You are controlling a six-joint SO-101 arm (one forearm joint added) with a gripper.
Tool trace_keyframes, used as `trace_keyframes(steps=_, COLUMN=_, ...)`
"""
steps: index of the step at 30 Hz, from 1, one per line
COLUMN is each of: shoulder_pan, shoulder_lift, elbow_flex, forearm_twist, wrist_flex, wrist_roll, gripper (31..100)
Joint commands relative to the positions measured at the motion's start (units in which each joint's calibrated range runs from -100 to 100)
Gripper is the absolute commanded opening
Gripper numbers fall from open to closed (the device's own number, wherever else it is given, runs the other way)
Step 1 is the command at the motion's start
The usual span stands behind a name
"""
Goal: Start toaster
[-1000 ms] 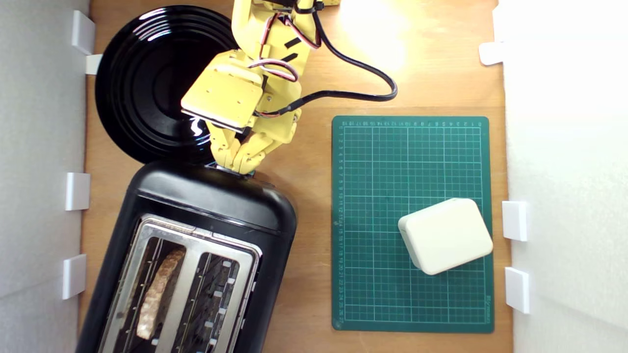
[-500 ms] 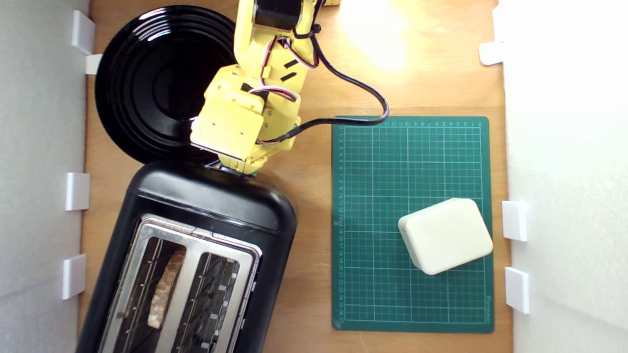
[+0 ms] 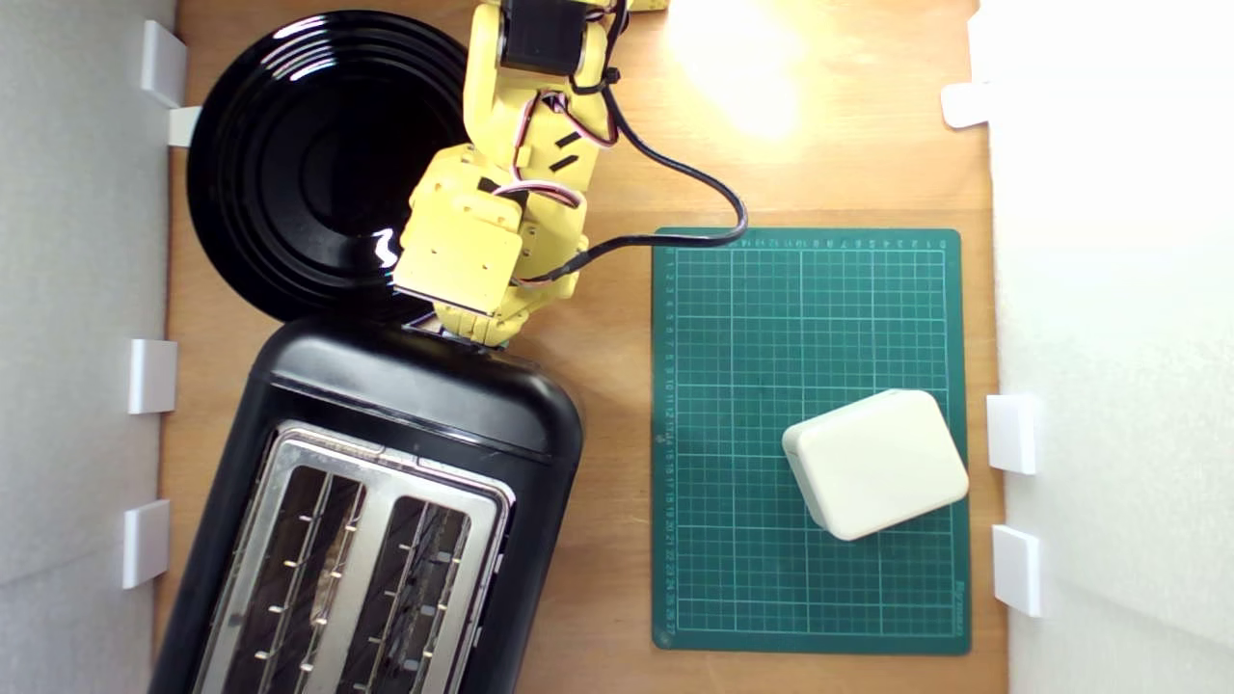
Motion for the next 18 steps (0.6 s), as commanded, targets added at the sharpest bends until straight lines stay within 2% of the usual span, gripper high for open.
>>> trace_keyframes(steps=1, shoulder_pan=0.29, shoulder_lift=2.81, elbow_flex=2.35, forearm_twist=0.01, wrist_flex=-1.71, wrist_roll=0.15, gripper=31.5)
trace_keyframes(steps=18, shoulder_pan=2.36, shoulder_lift=12.72, elbow_flex=2.45, forearm_twist=-0.92, wrist_flex=-1.71, wrist_roll=-0.22, gripper=31.5)
